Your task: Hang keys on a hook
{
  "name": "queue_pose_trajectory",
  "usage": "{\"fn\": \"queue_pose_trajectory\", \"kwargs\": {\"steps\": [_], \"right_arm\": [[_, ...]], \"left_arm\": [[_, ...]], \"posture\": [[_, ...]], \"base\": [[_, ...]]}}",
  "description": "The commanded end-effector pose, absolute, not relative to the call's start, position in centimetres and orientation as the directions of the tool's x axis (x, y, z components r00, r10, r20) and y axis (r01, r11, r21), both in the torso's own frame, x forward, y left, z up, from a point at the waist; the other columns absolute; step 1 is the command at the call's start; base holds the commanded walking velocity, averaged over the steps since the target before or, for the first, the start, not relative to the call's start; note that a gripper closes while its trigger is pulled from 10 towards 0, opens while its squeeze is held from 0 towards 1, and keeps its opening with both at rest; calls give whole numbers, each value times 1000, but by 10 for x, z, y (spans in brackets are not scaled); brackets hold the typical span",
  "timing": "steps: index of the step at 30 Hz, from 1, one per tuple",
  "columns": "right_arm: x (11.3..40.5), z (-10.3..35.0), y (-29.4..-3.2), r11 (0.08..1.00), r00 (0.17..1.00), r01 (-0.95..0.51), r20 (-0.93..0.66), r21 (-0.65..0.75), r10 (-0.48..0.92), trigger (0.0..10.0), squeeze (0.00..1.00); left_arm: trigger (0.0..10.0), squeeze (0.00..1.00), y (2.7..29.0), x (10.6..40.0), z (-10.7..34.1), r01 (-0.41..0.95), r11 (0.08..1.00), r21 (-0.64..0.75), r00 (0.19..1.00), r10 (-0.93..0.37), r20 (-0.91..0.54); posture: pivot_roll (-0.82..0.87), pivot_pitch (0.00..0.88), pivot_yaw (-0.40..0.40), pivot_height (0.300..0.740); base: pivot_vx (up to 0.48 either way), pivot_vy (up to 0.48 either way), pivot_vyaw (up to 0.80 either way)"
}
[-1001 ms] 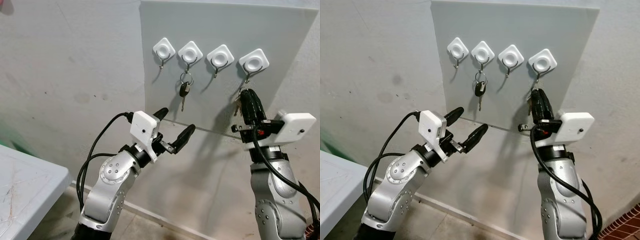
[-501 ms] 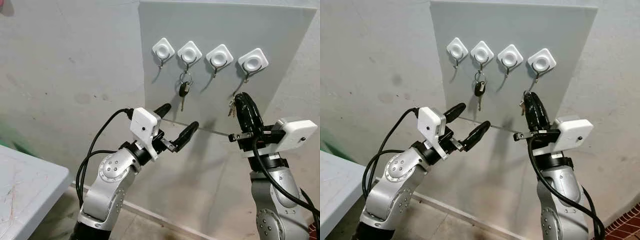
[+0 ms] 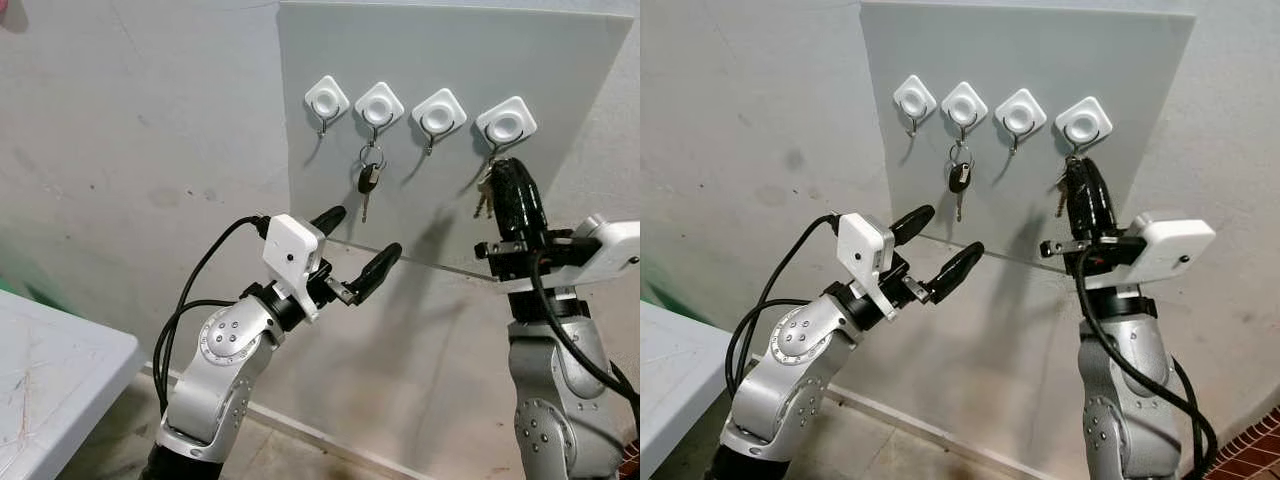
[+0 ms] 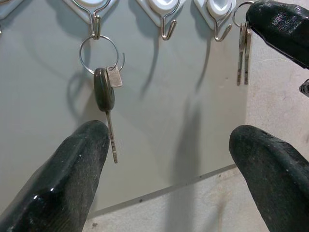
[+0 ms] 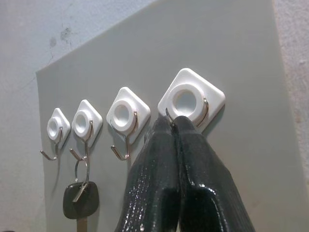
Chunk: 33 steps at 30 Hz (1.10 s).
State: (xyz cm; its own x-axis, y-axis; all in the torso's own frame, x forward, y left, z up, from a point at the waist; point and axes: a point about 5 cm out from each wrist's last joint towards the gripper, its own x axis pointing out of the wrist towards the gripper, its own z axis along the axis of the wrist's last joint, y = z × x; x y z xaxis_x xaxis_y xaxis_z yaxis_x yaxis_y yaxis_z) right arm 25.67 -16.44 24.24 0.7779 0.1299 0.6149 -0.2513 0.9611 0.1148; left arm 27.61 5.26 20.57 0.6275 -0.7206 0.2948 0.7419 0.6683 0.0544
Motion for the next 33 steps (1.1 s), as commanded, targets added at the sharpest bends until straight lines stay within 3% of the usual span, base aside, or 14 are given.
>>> {"fn": "queue_pose_trajectory", "kwargs": {"steps": [1, 13, 33], "right_arm": [[257, 248, -166, 956, 770, -255, 628, 142, 112, 10000, 0], [262, 243, -171, 919, 804, -263, 593, 295, 40, 10000, 0], [259, 250, -164, 891, 778, -341, 621, 300, 89, 10000, 0]], "left_arm": [[10000, 0, 52, 274, 209, 750, 658, 61, 615, -729, 299], [10000, 0, 53, 271, 209, 746, 664, 54, 623, -724, 297], [10000, 0, 53, 270, 209, 740, 671, 46, 631, -717, 297]], "posture": [[-60, 0, 42, 740], [-50, 0, 40, 740], [-41, 0, 32, 740]], "base": [[0, 0, 0], [0, 0, 0], [0, 0, 0]]}}
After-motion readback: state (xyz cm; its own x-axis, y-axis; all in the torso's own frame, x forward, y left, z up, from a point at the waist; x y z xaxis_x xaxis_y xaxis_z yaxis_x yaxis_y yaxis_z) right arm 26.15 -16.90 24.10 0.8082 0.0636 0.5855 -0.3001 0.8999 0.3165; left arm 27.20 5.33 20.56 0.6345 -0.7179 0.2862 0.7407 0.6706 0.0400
